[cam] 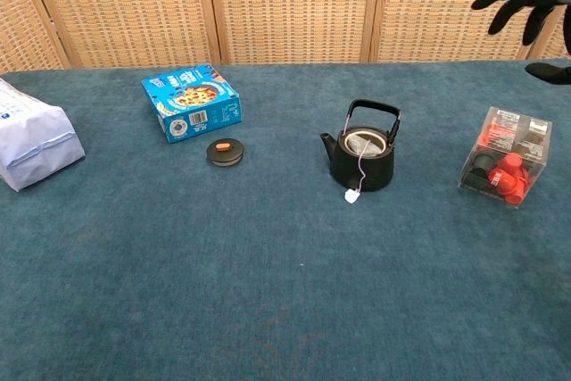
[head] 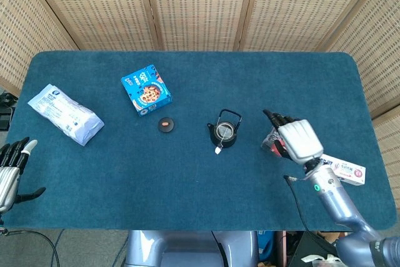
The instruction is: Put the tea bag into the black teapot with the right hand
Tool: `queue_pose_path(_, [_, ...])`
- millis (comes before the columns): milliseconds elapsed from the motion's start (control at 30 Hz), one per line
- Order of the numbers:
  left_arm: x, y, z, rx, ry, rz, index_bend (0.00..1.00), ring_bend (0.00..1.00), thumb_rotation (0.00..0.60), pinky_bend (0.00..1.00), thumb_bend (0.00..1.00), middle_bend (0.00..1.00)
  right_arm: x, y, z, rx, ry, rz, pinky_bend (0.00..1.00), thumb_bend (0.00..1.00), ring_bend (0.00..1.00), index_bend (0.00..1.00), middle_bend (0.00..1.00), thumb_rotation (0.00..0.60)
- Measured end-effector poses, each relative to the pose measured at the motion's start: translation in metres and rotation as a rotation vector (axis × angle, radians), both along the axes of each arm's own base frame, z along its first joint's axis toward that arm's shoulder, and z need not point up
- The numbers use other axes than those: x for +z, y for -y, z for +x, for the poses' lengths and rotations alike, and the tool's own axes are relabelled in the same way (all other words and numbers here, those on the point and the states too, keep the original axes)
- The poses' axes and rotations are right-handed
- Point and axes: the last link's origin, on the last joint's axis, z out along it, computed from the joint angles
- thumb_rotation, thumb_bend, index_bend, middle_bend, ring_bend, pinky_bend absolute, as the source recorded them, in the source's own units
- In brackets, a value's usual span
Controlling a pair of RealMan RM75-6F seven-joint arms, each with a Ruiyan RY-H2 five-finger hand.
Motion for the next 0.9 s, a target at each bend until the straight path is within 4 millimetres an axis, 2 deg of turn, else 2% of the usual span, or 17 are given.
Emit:
queue_pose_path(100, [-0.002,0.003,0.000,-0.003,0.003,-0.004,0.00,0.00,0.600,0.00,0.07,0.00,0.005,-0.009,-0.011,-0.016,0.023,-0.044,0.19,0.56,0.01,0.00,0.02,0.469])
queue_pose_path(233, [-0.002,0.005,0.000,-0.006,0.000,0.003,0.00,0.00,0.600,0.00,0.07,0.00,0.010,-0.022,-0.026,-0.038,0.055,-0.107,0.11,0.55,0.00,0.00,0.00,0.412])
queue_pose_path(333, [-0.004,0.007,0.002,-0.015,0.009,0.004,0.00,0.00,0.600,0.00,0.07,0.00,0.013,-0.033,-0.037,-0.057,0.083,-0.147,0.09,0.54,0.00,0.00,0.00,0.389])
queue_pose_path(667, [-0.009,0.019,0.007,-0.040,0.028,0.012,0.00,0.00,0.600,0.00,0.07,0.00,0.013,-0.071,-0.071,-0.112,0.139,-0.217,0.08,0.54,0.00,0.00,0.00,0.387])
queue_pose_path(900, [-0.011,0.025,0.012,-0.065,0.030,0.003,0.00,0.00,0.600,0.00,0.07,0.00,0.011,-0.094,-0.088,-0.149,0.141,-0.242,0.07,0.54,0.00,0.00,0.00,0.387])
